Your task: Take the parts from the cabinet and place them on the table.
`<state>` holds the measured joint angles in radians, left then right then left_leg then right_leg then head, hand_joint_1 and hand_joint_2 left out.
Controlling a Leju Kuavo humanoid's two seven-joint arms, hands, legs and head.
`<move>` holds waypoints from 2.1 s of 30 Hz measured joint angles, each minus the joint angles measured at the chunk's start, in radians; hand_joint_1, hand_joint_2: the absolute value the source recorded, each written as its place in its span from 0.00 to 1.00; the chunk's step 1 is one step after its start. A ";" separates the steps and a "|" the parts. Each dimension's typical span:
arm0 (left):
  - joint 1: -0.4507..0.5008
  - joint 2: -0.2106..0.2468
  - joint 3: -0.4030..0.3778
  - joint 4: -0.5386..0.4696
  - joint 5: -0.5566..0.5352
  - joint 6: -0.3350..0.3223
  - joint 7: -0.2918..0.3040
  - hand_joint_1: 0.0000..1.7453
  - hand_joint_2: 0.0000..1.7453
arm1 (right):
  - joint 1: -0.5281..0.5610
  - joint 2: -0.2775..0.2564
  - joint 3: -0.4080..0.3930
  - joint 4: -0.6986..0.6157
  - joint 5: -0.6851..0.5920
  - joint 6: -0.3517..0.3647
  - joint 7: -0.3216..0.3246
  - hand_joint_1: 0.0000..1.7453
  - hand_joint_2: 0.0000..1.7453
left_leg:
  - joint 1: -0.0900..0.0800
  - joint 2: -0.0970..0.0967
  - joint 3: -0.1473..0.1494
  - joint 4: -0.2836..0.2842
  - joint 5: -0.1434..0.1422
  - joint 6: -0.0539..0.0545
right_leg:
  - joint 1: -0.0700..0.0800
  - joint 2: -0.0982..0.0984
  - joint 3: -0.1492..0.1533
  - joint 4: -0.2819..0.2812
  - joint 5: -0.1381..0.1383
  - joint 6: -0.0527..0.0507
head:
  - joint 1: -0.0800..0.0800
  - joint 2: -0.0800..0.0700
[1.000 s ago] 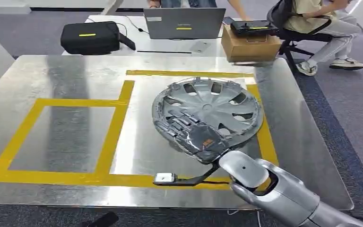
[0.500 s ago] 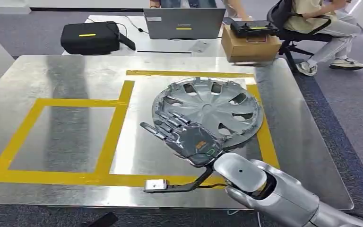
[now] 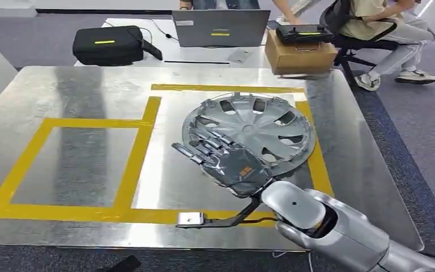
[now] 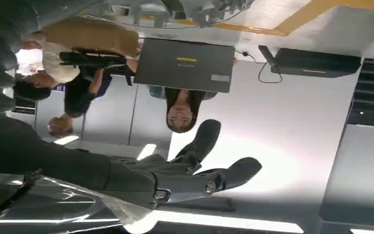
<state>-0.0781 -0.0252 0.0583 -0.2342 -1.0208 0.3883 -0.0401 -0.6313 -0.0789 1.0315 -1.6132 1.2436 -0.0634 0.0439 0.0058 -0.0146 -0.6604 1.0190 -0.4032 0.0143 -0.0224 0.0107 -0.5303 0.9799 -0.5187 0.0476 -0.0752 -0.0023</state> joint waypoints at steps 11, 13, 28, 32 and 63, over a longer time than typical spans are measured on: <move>0.046 -0.003 0.064 0.006 0.028 0.034 -0.035 0.00 0.00 | -0.002 -0.333 -0.133 -0.174 0.106 -0.028 0.052 0.00 1.00 | -0.001 -0.004 0.002 0.001 -0.002 0.000 | -0.001 -0.005 -0.007 -0.003 -0.001 0.000 | 0.000 0.000; 0.058 -0.005 0.080 0.009 0.034 0.040 -0.039 0.00 0.00 | 0.057 -0.439 -0.224 -0.217 0.113 -0.061 0.055 0.00 1.00 | -0.002 -0.006 0.002 0.002 -0.004 0.002 | -0.002 -0.007 -0.005 -0.005 -0.003 0.003 | 0.000 0.000; 0.078 -0.010 0.153 0.016 0.026 0.052 -0.042 0.00 0.00 | 0.751 -0.723 -1.058 -0.456 0.111 -0.199 -0.002 0.00 1.00 | -0.003 -0.009 0.018 0.001 -0.017 0.001 | -0.002 -0.009 0.012 -0.006 -0.015 0.006 | 0.000 0.000; 0.077 -0.015 0.160 0.016 0.019 0.054 -0.042 0.00 0.00 | 0.861 -0.723 -1.174 -0.491 0.098 -0.200 -0.010 0.00 1.00 | -0.003 -0.010 0.021 0.002 -0.018 0.002 | -0.003 -0.011 0.014 -0.006 -0.017 0.006 | 0.000 0.000; 0.081 -0.052 0.248 0.017 -0.058 0.058 -0.038 0.00 0.00 | 0.809 -0.037 -2.399 -0.364 0.063 -0.323 -0.738 0.00 1.00 | -0.005 -0.006 0.034 0.001 -0.031 -0.001 | -0.004 -0.007 0.027 -0.006 -0.028 0.003 | 0.001 0.000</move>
<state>0.0033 -0.0774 0.3059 -0.2174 -1.0792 0.4463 -0.0782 0.1774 -0.1159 -1.3673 -1.9774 1.3062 -0.3862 -0.6943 0.0012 -0.0211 -0.6262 1.0204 -0.4337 0.0133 -0.0266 0.0034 -0.5037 0.9741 -0.5463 0.0505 -0.0744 -0.0023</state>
